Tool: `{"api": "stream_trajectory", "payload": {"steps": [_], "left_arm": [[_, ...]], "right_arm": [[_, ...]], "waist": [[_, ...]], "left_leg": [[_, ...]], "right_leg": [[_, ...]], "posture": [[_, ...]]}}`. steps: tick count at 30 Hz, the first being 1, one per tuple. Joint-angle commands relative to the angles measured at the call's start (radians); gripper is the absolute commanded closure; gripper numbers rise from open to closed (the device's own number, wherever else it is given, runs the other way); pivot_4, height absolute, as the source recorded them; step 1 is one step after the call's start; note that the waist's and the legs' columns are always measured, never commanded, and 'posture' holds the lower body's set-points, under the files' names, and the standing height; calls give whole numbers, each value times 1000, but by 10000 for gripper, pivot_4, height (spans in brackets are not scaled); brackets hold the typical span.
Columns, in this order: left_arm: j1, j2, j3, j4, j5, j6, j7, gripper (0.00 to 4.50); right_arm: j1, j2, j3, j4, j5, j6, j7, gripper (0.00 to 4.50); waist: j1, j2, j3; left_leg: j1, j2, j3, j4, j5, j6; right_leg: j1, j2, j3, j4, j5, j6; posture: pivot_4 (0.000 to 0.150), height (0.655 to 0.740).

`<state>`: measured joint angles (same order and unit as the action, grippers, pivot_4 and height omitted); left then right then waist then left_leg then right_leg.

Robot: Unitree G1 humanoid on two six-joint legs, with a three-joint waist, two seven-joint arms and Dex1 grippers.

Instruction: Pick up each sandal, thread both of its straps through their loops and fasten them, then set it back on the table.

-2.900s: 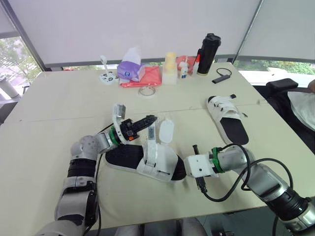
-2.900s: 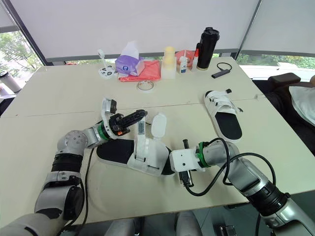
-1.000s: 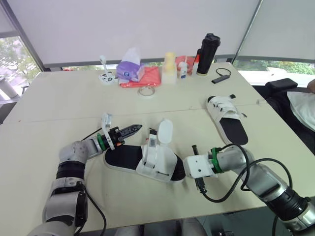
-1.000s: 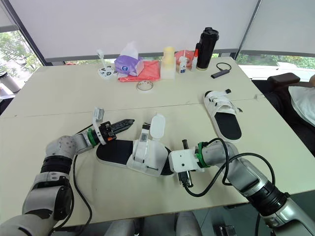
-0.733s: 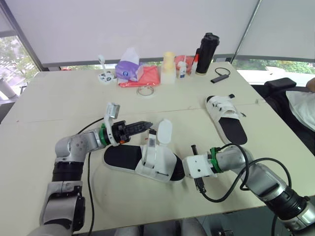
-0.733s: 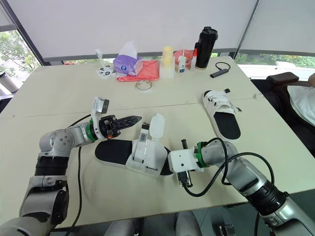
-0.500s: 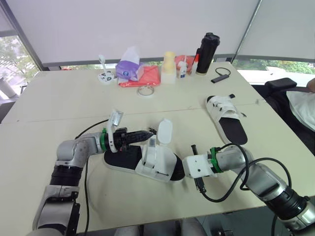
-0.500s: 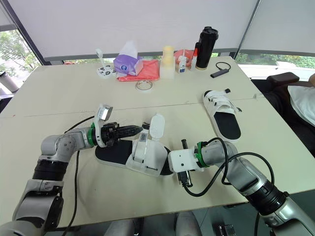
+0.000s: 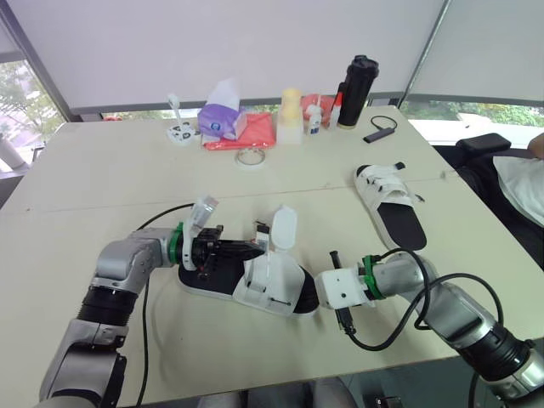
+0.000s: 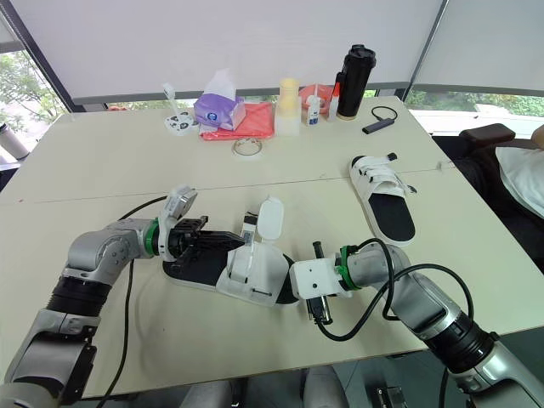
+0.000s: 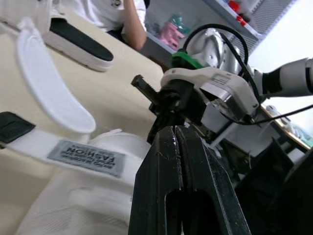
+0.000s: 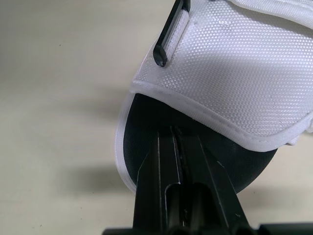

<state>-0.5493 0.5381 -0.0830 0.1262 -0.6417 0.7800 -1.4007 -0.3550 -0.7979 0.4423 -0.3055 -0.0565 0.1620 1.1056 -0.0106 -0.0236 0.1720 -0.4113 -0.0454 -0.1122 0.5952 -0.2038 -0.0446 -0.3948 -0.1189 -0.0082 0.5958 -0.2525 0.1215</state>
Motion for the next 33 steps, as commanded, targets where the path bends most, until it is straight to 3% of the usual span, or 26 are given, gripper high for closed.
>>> {"api": "stream_trajectory", "payload": {"steps": [1, 8, 14, 24, 33], "left_arm": [[-9, -5, -36, 0, 34, -26, 11, 44849], [-45, -53, -108, 131, 166, -143, 66, 44849], [-60, -85, -81, 226, 219, -221, 126, 44849], [-50, -28, 139, 138, 8, -12, 162, 44849], [60, 36, 126, 5, -30, 90, 148, 44849]], "right_arm": [[27, -16, 26, 94, -86, 61, -16, 45000], [22, -10, 30, 100, -89, 58, -19, 45000], [24, -9, 31, 97, -89, 61, -22, 45000], [33, -17, 32, 88, -88, 62, -26, 45000], [26, -13, 32, 96, -91, 54, -17, 45000]], "waist": [[0, 0, 0], [2, 0, 0], [2, 0, -1], [0, 0, -1], [0, 0, 0]], "left_leg": [[0, 0, 0, 0, 0, 0], [0, 0, 1, 0, 0, 0], [1, 0, 1, 0, 0, 0], [1, 2, 1, 0, 0, 0], [1, 3, 2, 0, 0, 0]], "right_leg": [[0, 0, 0, 0, 0, 0], [0, 0, 0, 0, 0, 0], [2, 1, -1, 0, 0, 0], [1, 0, -3, -1, 0, 0], [1, 1, -4, 3, 5, -1]], "posture": [[1500, 7400], [1500, 7400], [1500, 7400], [1500, 7400], [1500, 7400]]}}
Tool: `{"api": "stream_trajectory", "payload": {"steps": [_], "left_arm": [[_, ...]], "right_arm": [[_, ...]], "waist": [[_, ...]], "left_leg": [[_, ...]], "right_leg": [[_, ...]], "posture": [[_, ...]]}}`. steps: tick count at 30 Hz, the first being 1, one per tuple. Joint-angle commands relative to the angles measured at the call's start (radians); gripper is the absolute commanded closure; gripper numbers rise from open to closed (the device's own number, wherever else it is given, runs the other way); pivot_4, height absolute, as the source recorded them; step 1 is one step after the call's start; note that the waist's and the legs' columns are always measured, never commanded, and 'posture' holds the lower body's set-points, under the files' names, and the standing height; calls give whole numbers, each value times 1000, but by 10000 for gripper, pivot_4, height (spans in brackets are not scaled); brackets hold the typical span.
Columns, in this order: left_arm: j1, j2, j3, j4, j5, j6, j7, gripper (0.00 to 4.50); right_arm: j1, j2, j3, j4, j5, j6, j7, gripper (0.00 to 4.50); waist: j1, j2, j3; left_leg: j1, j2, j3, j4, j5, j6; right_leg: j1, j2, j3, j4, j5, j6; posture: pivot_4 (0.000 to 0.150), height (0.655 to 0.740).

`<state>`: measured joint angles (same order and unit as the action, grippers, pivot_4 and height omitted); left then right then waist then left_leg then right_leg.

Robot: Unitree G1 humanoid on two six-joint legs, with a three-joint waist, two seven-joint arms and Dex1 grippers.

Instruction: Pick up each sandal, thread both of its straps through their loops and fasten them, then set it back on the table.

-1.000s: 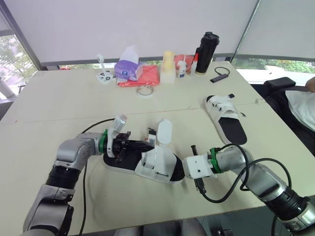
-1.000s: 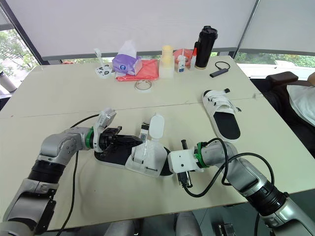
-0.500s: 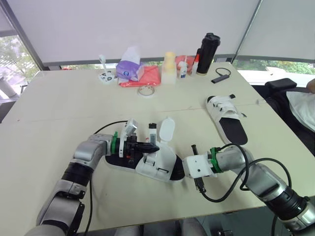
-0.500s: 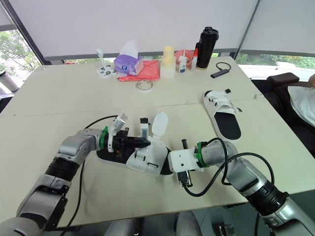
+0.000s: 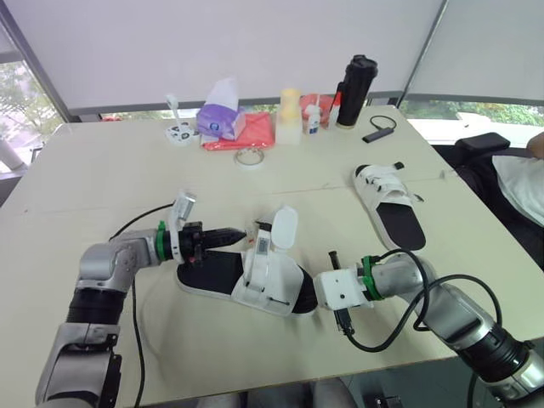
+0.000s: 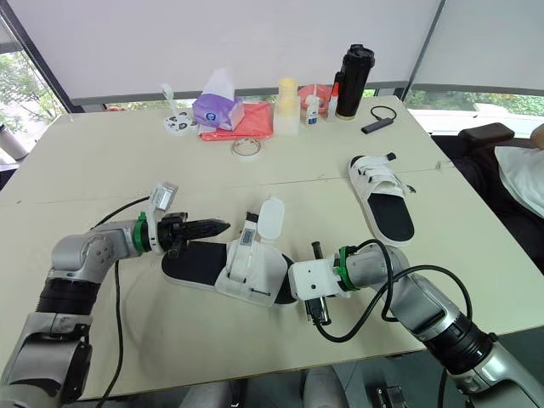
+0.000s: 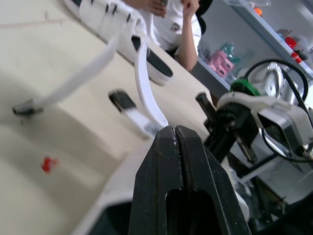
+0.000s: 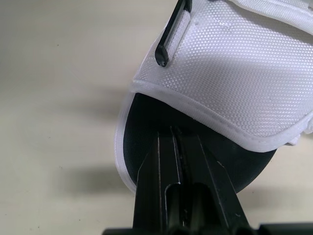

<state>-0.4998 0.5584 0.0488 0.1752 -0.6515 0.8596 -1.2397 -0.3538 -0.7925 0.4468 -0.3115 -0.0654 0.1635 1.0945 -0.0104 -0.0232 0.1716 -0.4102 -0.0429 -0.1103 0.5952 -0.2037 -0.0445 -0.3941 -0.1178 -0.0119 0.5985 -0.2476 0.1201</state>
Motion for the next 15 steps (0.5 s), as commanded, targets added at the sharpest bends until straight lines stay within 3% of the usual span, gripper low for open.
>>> {"api": "stream_trajectory", "payload": {"steps": [1, 15], "left_arm": [[25, 22, -14, -57, -17, 13, -17, 44849], [130, 82, -101, -60, 62, -79, -55, 44849]], "right_arm": [[25, -19, 27, 102, -81, 53, -6, 45000], [7, -29, 1, 113, -78, 45, -11, 45000]], "waist": [[0, 0, 0], [0, 1, 0]], "left_leg": [[0, 0, 0, 0, 0, 0], [-1, 2, 1, 0, 0, 0]], "right_leg": [[-1, 0, 0, 0, 0, 0], [-2, -3, 0, -4, -1, 0]], "posture": [[1500, 7400], [1500, 7400]]}}
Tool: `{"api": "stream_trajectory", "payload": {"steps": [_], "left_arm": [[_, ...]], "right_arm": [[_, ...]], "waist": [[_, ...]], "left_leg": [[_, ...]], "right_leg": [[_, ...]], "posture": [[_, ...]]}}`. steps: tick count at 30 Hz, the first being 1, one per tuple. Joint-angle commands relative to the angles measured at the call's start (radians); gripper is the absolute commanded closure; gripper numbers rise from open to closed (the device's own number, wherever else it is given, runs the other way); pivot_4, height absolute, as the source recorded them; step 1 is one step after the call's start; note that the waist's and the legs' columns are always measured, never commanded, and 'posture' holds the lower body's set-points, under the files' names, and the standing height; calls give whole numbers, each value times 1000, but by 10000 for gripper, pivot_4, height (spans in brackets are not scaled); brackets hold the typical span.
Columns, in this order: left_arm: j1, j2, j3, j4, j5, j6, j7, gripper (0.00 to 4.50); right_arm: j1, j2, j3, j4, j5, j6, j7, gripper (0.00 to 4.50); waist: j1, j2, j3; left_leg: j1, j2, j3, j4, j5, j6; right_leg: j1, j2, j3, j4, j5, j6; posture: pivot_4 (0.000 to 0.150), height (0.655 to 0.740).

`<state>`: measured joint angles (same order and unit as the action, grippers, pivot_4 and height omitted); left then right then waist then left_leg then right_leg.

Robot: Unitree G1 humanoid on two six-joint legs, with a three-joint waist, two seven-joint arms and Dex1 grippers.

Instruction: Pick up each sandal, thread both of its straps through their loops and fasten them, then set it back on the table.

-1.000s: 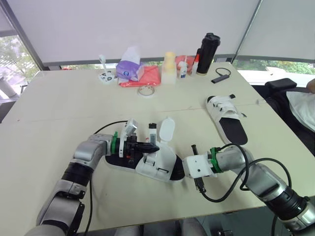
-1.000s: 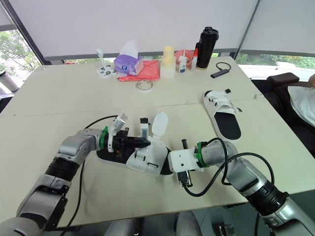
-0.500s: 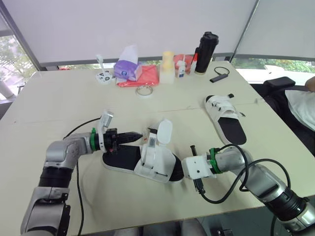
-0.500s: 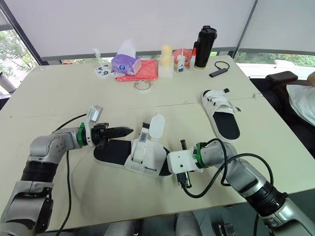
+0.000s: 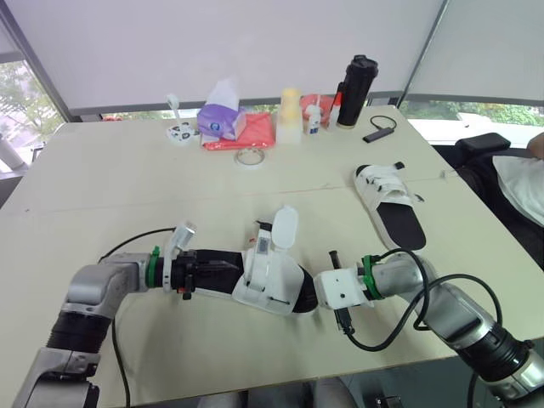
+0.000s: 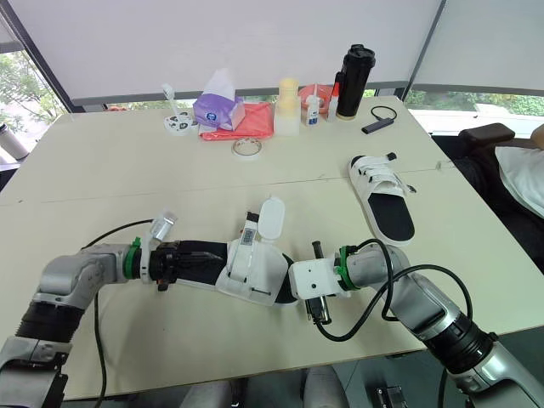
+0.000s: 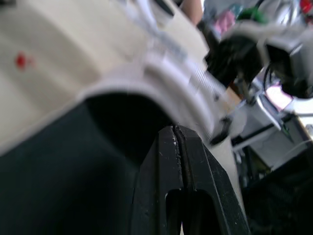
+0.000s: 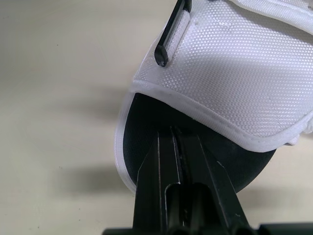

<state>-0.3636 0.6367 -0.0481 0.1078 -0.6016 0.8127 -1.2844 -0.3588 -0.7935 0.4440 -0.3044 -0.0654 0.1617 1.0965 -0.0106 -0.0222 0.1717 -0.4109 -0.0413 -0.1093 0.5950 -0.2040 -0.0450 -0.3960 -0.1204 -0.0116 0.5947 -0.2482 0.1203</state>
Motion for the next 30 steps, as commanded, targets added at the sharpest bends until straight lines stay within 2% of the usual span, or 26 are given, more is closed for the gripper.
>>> {"api": "stream_trajectory", "payload": {"steps": [1, 9, 17, 22, 30], "left_arm": [[-4, 7, -10, 12, 19, -41, -14, 44849], [20, 6, -57, -26, 39, -66, -34, 44849], [105, 68, -105, -186, 8, -24, -80, 44849], [93, 68, -73, -170, 0, -23, -60, 44849], [5, 67, 51, -146, -104, 53, -14, 44849]], "right_arm": [[10, -31, 0, 106, -77, 45, -12, 45000], [-19, -48, -24, 118, -68, 31, 0, 45000], [-66, -66, -46, 174, -63, -10, 13, 45000], [-63, -64, -46, 152, -53, -3, 22, 45000], [-11, -81, -58, 36, -9, 73, 65, 45000]], "waist": [[0, 0, 0], [1, 3, 1], [4, 6, 3], [18, 6, 3], [25, 6, 3]], "left_leg": [[0, 0, 0, 0, 0, 0], [-1, 0, 0, 0, 0, 0], [-4, 0, 2, 0, 0, 0], [-10, -1, 2, 0, 2, 3], [-13, -1, 2, 1, 2, 3]], "right_leg": [[0, 0, 0, 0, 0, 0], [0, -1, 0, -2, 0, 0], [-3, -2, 0, -1, 1, -1], [-10, 1, 0, 2, 3, -4], [-10, 2, -1, 4, 3, -3]], "posture": [[1500, 7400], [1500, 7400], [1500, 7400], [1500, 7400], [1500, 7400]]}}
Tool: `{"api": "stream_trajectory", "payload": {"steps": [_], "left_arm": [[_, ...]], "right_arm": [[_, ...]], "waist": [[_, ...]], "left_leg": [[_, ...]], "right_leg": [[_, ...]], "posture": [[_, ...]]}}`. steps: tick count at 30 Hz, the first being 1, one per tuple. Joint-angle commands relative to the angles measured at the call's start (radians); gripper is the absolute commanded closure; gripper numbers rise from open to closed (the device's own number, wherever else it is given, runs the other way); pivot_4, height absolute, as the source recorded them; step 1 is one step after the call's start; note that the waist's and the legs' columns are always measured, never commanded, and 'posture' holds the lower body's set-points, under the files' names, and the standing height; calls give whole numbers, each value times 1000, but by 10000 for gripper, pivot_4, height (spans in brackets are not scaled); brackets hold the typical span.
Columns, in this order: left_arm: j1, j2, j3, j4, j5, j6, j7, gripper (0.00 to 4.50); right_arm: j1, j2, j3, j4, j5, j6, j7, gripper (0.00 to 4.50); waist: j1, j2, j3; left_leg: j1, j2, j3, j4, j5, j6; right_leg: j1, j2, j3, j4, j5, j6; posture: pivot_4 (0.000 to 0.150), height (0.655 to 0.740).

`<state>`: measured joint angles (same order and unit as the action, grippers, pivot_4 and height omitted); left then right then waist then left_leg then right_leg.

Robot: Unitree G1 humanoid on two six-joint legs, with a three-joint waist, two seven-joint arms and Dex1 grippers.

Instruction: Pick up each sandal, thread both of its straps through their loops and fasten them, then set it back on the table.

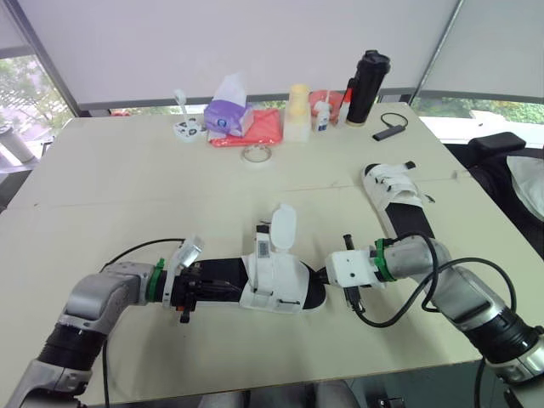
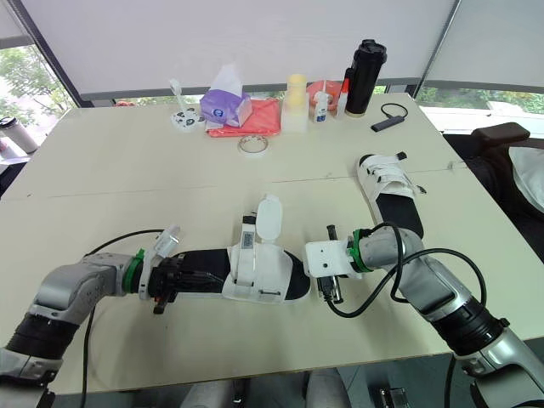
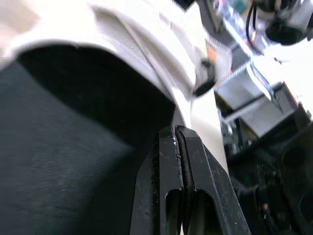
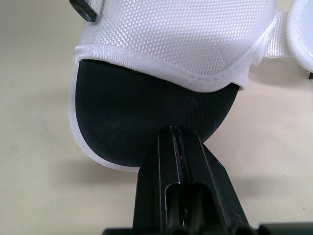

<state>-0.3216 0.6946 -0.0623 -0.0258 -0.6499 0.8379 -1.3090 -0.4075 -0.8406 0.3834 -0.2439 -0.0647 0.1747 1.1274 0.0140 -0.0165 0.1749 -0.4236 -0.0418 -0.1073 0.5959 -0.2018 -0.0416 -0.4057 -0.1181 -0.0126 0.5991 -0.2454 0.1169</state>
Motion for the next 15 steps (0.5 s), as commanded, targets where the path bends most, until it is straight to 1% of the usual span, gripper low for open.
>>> {"api": "stream_trajectory", "payload": {"steps": [1, 3, 6, 9, 12, 15], "left_arm": [[-51, 15, 83, -18, -72, 42, 13, 44849], [-69, 26, 105, -30, -88, 54, 15, 44849], [-84, 36, 107, -26, -86, 50, 14, 44849], [-103, 42, 86, -1, -54, 14, 7, 44849], [-133, 26, 60, 44, -19, -22, 6, 44849], [-167, 3, 50, 82, -7, -33, 15, 44849]], "right_arm": [[49, -46, -13, -64, 16, 88, 49, 45000], [73, -61, -39, -135, 64, 142, 71, 45000], [91, -57, -43, -181, 92, 188, 74, 45000], [98, -47, -34, -191, 87, 210, 64, 45000], [97, -23, -21, -190, 82, 227, 47, 45000], [92, -4, 2, -166, 38, 204, 18, 45000]], "waist": [[0, 0, 0], [1, 1, 1], [-2, 1, 1], [-3, 1, 2], [-3, 1, 2], [-4, 1, 2]], "left_leg": [[-1, 0, 0, 0, 0, 0], [-3, -2, 0, 0, 0, 0], [-3, -3, 0, 0, -1, -1], [-3, -4, 2, 0, -2, -2], [-3, -3, 3, 0, -2, -2], [-2, -3, 3, 0, -2, -2]], "right_leg": [[0, 0, 0, 0, 0, 0], [-1, -1, 0, 0, 0, 2], [-1, -1, 0, 0, -1, 7], [-2, 0, 0, 0, 0, 8], [-2, 2, 0, 0, -1, 8], [-1, 2, -1, 1, -2, 5]], "posture": [[1500, 7400], [1500, 7400], [1500, 7400], [1500, 7400], [1500, 7400], [1500, 7400]]}}
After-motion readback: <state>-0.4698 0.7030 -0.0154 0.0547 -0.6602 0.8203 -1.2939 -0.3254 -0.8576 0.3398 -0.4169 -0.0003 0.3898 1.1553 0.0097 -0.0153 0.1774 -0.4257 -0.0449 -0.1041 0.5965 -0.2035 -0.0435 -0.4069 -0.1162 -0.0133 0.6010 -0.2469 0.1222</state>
